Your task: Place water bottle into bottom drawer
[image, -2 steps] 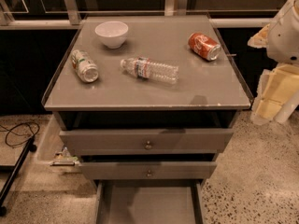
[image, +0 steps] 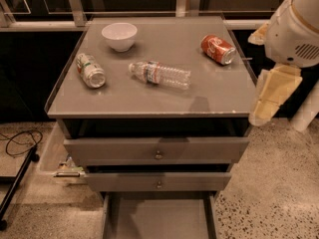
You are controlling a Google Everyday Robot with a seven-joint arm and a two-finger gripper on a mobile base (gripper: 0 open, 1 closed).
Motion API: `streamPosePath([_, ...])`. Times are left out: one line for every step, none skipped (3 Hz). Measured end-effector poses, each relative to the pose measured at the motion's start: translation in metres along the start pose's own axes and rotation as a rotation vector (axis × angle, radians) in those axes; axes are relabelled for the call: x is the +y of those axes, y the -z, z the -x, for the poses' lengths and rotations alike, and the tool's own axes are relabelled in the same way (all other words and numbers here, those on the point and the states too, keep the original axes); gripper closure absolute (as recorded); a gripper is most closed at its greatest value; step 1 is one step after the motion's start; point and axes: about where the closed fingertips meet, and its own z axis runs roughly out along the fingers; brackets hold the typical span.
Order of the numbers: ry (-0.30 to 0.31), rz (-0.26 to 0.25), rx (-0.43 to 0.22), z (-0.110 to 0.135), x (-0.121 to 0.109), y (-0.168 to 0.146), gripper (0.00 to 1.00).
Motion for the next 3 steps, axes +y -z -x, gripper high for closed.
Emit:
streamPosePath([0.049, -0.035, -0.071, 0.027, -0.021, -0.021, 0.00])
streamPosePath([0.070, -0.041, -0.161, 0.044, -0.042, -0.040, 0.00])
streamPosePath([0.077, -0.007, -0.283, 0.063, -0.065, -0.055, 0.00])
